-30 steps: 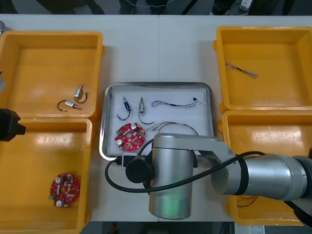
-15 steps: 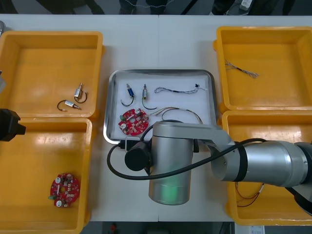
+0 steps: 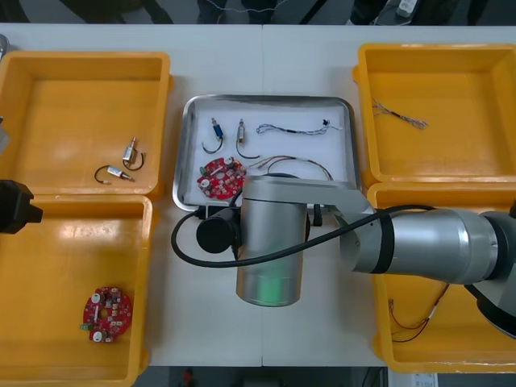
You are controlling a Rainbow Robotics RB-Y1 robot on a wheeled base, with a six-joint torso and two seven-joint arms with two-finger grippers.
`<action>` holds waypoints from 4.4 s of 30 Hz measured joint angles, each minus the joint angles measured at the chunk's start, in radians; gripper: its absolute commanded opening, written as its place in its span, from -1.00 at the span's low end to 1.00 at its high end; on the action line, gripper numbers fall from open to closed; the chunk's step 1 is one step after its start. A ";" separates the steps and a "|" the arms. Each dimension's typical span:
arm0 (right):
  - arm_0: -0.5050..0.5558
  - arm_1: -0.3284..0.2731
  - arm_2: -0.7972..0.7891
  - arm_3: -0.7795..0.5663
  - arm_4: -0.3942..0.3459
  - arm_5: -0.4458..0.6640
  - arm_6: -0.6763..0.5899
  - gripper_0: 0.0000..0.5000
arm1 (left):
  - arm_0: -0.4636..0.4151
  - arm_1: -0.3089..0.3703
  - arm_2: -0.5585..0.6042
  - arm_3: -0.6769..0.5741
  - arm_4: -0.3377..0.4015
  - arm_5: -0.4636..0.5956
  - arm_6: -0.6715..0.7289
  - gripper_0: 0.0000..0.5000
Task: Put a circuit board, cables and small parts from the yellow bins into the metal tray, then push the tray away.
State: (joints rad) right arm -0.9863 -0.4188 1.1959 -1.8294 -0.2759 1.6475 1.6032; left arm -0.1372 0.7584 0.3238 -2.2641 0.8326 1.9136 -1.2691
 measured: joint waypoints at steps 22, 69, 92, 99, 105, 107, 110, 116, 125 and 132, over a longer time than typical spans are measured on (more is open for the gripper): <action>-0.072 0.022 0.003 0.135 0.061 -0.093 0.031 -1.00 | 0.000 0.000 0.000 0.000 0.000 0.000 0.000 1.00; -0.158 0.080 -0.081 0.523 0.110 -0.411 0.085 -1.00 | 0.000 0.000 0.000 0.000 0.000 0.000 0.000 1.00; -0.160 0.091 -0.186 0.465 -0.006 -0.312 0.085 1.00 | 0.000 0.000 0.000 0.000 0.000 0.000 0.000 1.00; -0.156 0.103 -0.278 0.304 -0.056 -0.123 0.085 1.00 | 0.000 0.000 0.000 -0.001 0.000 0.000 0.000 1.00; -0.092 0.125 -0.419 0.126 -0.076 0.080 0.085 1.00 | 0.000 0.000 0.000 -0.001 0.000 0.000 0.000 1.00; -0.061 0.128 -0.462 0.072 -0.077 0.136 0.084 1.00 | 0.000 0.000 0.000 -0.001 0.000 0.000 0.000 1.00; -0.012 0.129 -0.520 -0.014 -0.077 0.231 0.052 1.00 | 0.000 0.000 0.000 -0.001 0.000 0.000 0.000 1.00; 0.061 0.130 -0.620 -0.115 -0.087 0.267 -0.127 1.00 | 0.000 0.000 0.000 -0.001 0.000 0.000 0.000 1.00; 0.137 0.130 -0.719 -0.195 -0.094 0.269 -0.337 1.00 | 0.000 0.000 0.001 -0.001 0.000 0.000 0.000 1.00; 0.232 0.123 -0.830 -0.265 -0.129 0.269 -0.419 1.00 | 0.000 0.000 0.001 -0.001 0.000 0.000 0.000 1.00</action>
State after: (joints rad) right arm -0.7546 -0.2955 0.3662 -2.0941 -0.4047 1.9167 1.1840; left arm -0.1368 0.7584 0.3248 -2.2651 0.8326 1.9137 -1.2691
